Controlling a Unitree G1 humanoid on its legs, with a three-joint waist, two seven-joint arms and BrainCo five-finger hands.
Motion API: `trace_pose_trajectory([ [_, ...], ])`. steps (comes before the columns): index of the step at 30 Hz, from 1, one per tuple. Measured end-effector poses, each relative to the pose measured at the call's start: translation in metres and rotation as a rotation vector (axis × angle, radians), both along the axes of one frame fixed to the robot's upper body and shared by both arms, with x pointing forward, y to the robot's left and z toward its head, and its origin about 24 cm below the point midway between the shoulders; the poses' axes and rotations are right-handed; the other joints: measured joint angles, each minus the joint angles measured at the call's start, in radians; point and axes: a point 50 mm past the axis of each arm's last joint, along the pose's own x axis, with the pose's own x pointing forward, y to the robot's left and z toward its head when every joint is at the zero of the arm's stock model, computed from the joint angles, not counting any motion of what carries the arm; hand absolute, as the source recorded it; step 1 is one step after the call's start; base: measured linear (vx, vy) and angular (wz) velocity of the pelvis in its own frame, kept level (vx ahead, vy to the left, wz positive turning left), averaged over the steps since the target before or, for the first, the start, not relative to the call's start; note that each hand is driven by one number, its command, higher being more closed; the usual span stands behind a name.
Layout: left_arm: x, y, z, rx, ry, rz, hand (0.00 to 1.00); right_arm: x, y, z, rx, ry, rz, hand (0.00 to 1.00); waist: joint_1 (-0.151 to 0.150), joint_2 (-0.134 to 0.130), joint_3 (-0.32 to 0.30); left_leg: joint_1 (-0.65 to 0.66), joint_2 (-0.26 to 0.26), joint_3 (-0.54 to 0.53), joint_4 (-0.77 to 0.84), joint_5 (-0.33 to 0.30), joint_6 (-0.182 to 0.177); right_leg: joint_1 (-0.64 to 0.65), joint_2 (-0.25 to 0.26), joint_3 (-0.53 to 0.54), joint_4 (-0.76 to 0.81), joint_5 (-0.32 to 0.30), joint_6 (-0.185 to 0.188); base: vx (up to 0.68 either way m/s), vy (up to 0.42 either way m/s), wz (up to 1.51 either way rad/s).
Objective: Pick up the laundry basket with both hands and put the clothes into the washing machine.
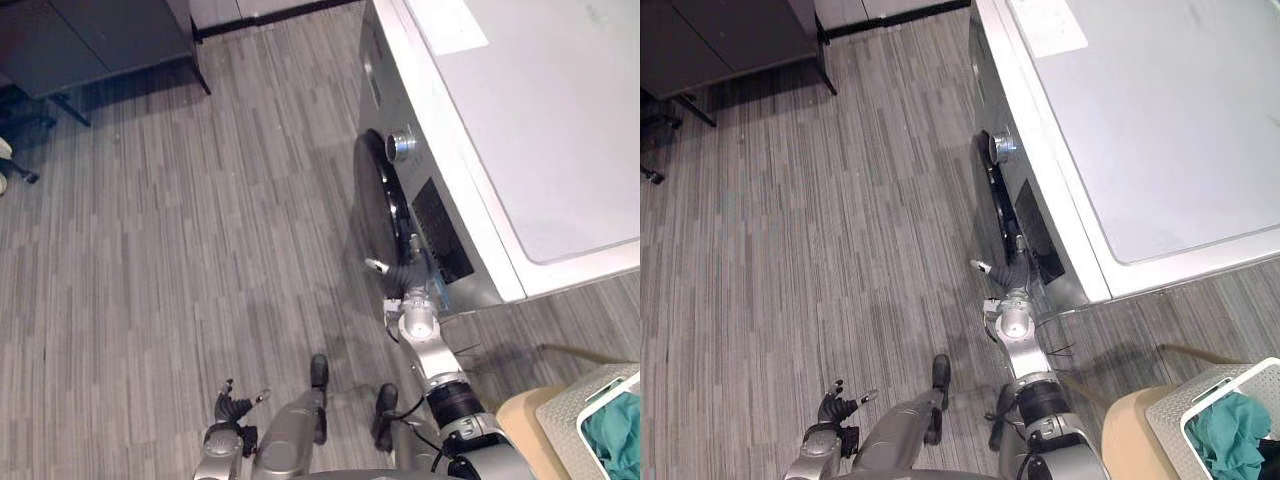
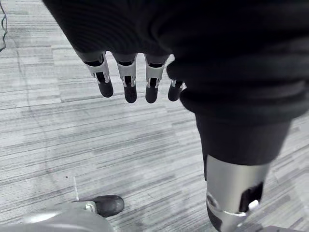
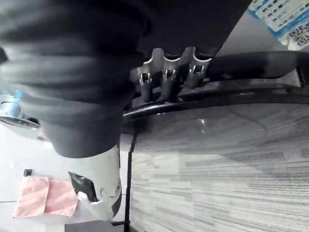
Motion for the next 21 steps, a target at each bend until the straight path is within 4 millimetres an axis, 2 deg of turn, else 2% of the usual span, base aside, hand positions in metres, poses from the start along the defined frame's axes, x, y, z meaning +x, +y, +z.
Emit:
trace_pose_trajectory([
  [4,0.012,-0.013,0.005,-0.033,-0.043,-0.022,0.0,0.018,-0.005,0.023,0.027,-0.061,-0.026,0.0,0.001,0.004,0.021,-0.047,0.004,-0.012,0.001,-0.003,-0.005,-0.069,-0.008,-0.017,0.064,-0.019,-0.005,-0.13,-0.031,0.13],
  [7,0.017,-0.014,0.007,-0.044,-0.059,-0.015,0.0,0.037,-0.012,0.043,0.063,-0.09,-0.024,0.0,0.007,0.023,0.041,-0.093,0.01,-0.01,-0.013,-0.003,-0.005,-0.114,-0.016,-0.047,0.078,-0.027,-0.009,-0.17,-0.02,0.25],
  [9,0.019,-0.013,0.008,-0.056,-0.072,0.001,0.0,0.049,-0.019,0.057,0.079,-0.107,-0.016,0.0,0.036,0.033,0.047,-0.112,0.014,0.0,-0.042,0.007,-0.019,-0.15,-0.017,-0.051,0.08,-0.022,-0.011,-0.06,-0.017,0.12],
  [11,0.02,-0.012,0.01,-0.062,-0.083,0.011,0.0,0.053,-0.015,0.062,0.112,-0.109,0.008,0.0,0.055,0.038,0.054,-0.123,0.016,-0.001,-0.052,0.032,-0.026,-0.168,-0.018,-0.055,0.094,-0.02,-0.008,0.01,-0.049,0.07],
  [12,0.021,-0.012,0.01,-0.065,-0.086,0.017,0.0,0.054,-0.005,0.064,0.125,-0.111,0.05,0.0,0.056,0.042,0.059,-0.127,0.019,-0.003,-0.051,0.059,-0.025,-0.17,-0.019,-0.065,0.103,-0.024,-0.014,0.06,-0.062,0.1],
  [15,0.023,-0.012,0.012,-0.065,-0.096,0.014,0.0,0.053,0.018,0.07,0.17,-0.116,0.123,0.0,0.054,0.038,0.065,-0.142,0.011,-0.026,-0.05,0.071,-0.018,-0.175,-0.028,-0.088,0.113,-0.033,-0.017,0.12,-0.07,0.21],
  [17,0.027,-0.014,0.013,-0.07,-0.105,0.009,0.0,0.053,0.037,0.075,0.191,-0.121,0.186,0.0,0.064,0.038,0.066,-0.148,0.01,-0.032,-0.049,0.074,-0.016,-0.175,-0.031,-0.105,0.113,-0.038,-0.016,0.14,-0.081,0.19],
  [19,0.041,-0.021,0.021,-0.077,-0.147,-0.024,0.0,0.055,0.069,0.1,0.234,-0.164,0.28,0.0,0.097,0.042,0.068,-0.161,0.007,-0.068,-0.046,0.074,-0.016,-0.169,-0.033,-0.137,0.113,-0.055,-0.02,0.14,-0.133,0.39],
  [21,0.049,-0.026,0.026,-0.083,-0.175,-0.041,0.0,0.058,0.085,0.116,0.239,-0.187,0.329,0.0,0.113,0.042,0.068,-0.167,0.008,-0.094,-0.045,0.078,-0.022,-0.158,-0.033,-0.168,0.113,-0.063,-0.026,0.08,-0.119,0.57],
])
